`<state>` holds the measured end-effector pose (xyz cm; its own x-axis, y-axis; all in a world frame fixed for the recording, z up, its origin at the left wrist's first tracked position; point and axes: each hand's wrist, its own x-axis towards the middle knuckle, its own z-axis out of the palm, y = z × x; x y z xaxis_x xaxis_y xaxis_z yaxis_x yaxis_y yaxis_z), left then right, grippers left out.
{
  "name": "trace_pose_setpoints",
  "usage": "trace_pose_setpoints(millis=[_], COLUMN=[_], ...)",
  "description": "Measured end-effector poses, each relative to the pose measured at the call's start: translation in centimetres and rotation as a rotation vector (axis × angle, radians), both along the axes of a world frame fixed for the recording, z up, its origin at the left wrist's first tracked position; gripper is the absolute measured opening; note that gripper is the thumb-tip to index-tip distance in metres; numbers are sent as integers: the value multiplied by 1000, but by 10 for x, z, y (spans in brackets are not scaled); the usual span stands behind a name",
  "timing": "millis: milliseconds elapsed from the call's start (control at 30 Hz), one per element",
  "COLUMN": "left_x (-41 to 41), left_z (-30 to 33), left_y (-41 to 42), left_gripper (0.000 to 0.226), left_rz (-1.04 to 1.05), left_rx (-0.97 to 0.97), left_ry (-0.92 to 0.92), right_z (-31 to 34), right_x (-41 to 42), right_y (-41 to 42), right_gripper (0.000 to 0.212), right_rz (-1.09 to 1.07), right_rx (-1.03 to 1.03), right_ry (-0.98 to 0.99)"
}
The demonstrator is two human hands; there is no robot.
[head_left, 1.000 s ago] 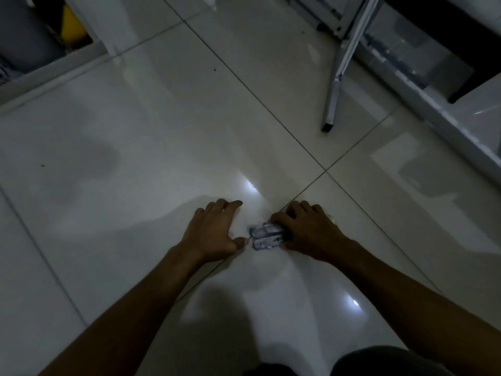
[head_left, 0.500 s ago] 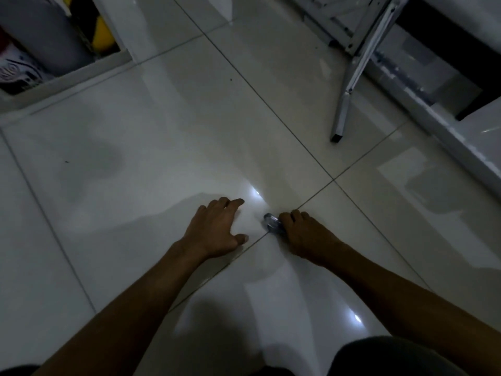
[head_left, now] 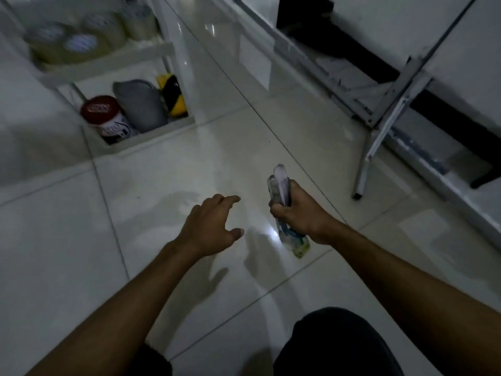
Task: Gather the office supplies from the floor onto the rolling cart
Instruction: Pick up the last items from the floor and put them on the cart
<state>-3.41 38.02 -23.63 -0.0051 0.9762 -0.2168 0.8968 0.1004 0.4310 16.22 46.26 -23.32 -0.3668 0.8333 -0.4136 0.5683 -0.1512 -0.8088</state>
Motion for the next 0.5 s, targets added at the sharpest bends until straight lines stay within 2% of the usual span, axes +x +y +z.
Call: trace_pose_setpoints(millis=[133, 333, 500], left_x=[-39, -103, -157], left_z=[62, 165, 219], left_y=[-1, -9, -13], left_gripper=[73, 69, 64], left_rz=[69, 151, 274], left_rx=[76, 220, 309], left_ry=[28, 94, 126], right_z=[64, 164, 219], right_x=[-44, -116, -171], right_y=[7, 10, 15], right_gripper=[52, 44, 50], right_rz=[85, 175, 234], right_rx=[54, 185, 308], right_ry=[33, 121, 143])
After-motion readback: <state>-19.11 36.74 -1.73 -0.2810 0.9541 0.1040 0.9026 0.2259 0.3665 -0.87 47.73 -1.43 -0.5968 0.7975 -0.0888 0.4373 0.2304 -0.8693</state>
